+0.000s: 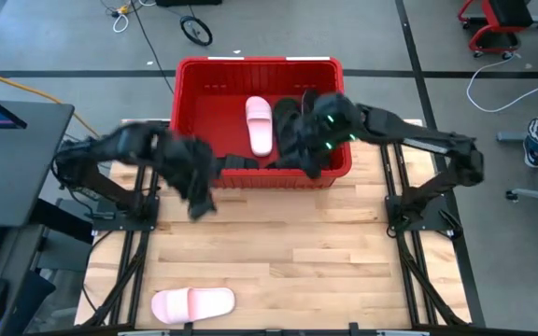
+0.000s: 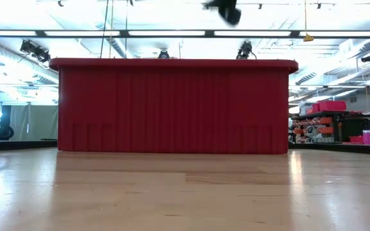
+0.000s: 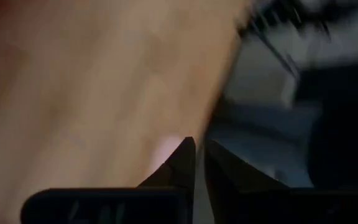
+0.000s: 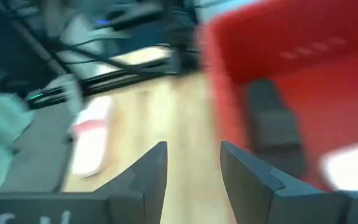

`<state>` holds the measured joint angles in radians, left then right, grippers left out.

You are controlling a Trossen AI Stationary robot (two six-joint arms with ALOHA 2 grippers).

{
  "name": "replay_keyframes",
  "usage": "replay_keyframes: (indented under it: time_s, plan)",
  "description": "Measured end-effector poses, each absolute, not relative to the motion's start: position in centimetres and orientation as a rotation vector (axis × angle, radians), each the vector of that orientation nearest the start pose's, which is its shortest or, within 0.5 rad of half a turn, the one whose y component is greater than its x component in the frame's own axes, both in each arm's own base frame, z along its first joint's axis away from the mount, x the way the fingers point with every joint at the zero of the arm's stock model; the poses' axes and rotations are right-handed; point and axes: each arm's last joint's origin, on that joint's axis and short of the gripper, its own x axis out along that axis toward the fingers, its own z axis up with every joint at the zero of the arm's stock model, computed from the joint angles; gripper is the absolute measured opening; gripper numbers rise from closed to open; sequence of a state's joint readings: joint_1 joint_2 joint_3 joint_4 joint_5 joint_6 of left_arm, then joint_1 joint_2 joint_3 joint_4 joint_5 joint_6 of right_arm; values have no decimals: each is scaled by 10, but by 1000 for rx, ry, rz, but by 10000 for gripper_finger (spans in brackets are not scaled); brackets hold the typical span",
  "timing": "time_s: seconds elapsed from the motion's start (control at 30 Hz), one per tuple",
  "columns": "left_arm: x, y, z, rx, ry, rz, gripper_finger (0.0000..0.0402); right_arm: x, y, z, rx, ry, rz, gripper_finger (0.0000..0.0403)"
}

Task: Pick and place slides into bin
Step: Put the pink slide into the red bin

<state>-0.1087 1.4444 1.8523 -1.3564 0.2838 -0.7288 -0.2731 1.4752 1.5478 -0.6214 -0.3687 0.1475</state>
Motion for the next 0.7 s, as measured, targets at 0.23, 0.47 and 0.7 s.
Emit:
replay_keyframes:
  time_s: [0.23, 0.47, 0.7]
  plan:
    - [250, -116, 387, -868, 1291, -73, 63, 300, 22, 411, 171, 493, 223, 153]
    - [230, -177, 316, -925, 1539, 152, 120, 307, 87, 398, 102, 529, 322, 153]
    - [182, -208, 241, -1157, 1593, 836, 162, 325, 128, 376, 242, 572, 372, 153]
